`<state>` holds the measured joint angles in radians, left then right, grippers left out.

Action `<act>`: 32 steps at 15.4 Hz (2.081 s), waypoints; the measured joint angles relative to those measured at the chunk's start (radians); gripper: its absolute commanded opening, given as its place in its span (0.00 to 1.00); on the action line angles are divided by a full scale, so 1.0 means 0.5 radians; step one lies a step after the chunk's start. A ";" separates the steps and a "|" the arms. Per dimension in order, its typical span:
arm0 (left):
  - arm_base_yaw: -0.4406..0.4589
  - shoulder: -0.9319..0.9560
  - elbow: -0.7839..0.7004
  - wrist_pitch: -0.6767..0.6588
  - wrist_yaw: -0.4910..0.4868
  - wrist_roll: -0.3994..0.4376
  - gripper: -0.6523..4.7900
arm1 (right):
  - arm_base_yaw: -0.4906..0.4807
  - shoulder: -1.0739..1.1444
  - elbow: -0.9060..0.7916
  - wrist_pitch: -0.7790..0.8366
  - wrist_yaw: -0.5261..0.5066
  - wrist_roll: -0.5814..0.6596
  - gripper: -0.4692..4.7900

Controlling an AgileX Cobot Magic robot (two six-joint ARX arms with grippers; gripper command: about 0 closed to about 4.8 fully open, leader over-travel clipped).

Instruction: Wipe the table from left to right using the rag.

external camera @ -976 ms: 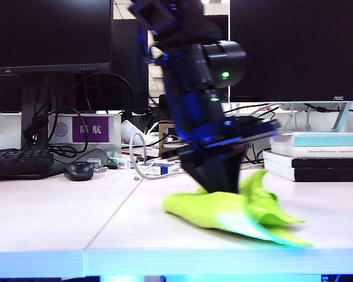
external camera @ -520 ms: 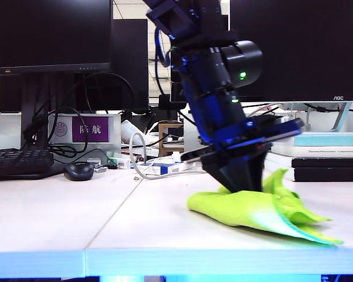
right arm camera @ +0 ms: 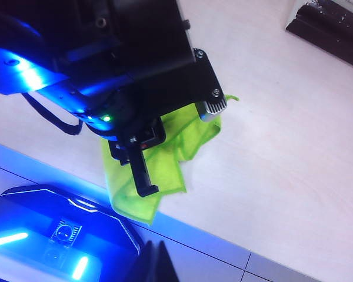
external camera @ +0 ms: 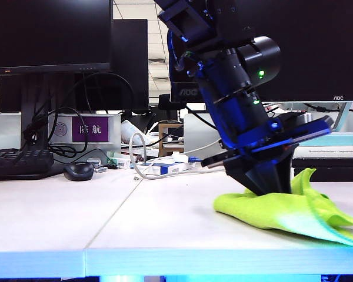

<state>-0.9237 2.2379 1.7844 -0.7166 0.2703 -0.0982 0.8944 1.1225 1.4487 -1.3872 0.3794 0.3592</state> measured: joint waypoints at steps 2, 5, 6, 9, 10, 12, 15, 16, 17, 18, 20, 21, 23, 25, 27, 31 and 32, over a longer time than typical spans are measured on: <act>0.000 0.005 -0.001 0.025 0.017 -0.029 0.11 | 0.000 -0.002 0.000 0.000 0.005 0.001 0.08; -0.002 0.032 0.040 0.034 0.028 -0.062 0.11 | -0.001 -0.002 0.000 0.000 0.008 0.001 0.08; -0.005 0.085 0.126 0.003 0.038 -0.064 0.11 | -0.001 -0.002 0.000 0.000 0.007 0.002 0.08; -0.035 0.231 0.377 -0.089 0.042 -0.066 0.11 | -0.001 -0.003 0.000 0.000 0.007 0.002 0.08; -0.049 0.266 0.432 -0.092 0.043 -0.066 0.11 | -0.001 -0.004 0.000 0.000 0.007 0.001 0.08; -0.072 0.312 0.499 -0.086 0.041 -0.106 0.11 | -0.001 -0.004 0.000 0.001 0.007 0.002 0.08; -0.112 0.393 0.622 -0.074 0.069 -0.152 0.11 | -0.001 -0.005 0.000 0.000 0.010 0.007 0.08; -0.140 0.421 0.666 -0.061 0.072 -0.166 0.11 | -0.001 -0.005 0.000 0.000 0.011 0.028 0.08; -0.166 0.439 0.690 -0.043 0.081 -0.181 0.11 | -0.002 -0.012 0.000 -0.001 0.016 0.053 0.08; -0.174 0.451 0.712 -0.041 0.083 -0.191 0.11 | -0.002 -0.021 0.000 -0.001 0.034 0.058 0.08; -0.191 0.490 0.766 -0.028 0.102 -0.217 0.11 | -0.008 -0.050 0.001 -0.002 0.103 0.060 0.08; -0.198 0.516 0.800 -0.011 0.113 -0.233 0.11 | -0.034 -0.070 0.000 -0.001 0.128 0.059 0.08; -0.200 0.567 0.868 0.003 0.153 -0.269 0.11 | -0.139 -0.108 0.000 -0.002 0.141 0.058 0.08; -0.200 0.607 0.924 0.008 0.172 -0.287 0.11 | -0.227 -0.137 0.000 -0.003 0.146 0.040 0.08; -0.201 0.640 0.968 0.042 0.188 -0.308 0.11 | -0.289 -0.156 0.000 -0.003 0.146 0.007 0.08; -0.209 0.688 0.980 0.224 0.278 -0.446 0.11 | -0.307 -0.169 0.000 -0.003 0.171 -0.047 0.08; -0.217 0.693 0.980 0.255 0.279 -0.471 0.11 | -0.307 -0.169 0.000 -0.003 0.174 -0.049 0.08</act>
<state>-1.0325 2.5843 2.2742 -0.5892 0.4099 -0.3336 0.7406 1.0382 1.4487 -1.3888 0.4664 0.3347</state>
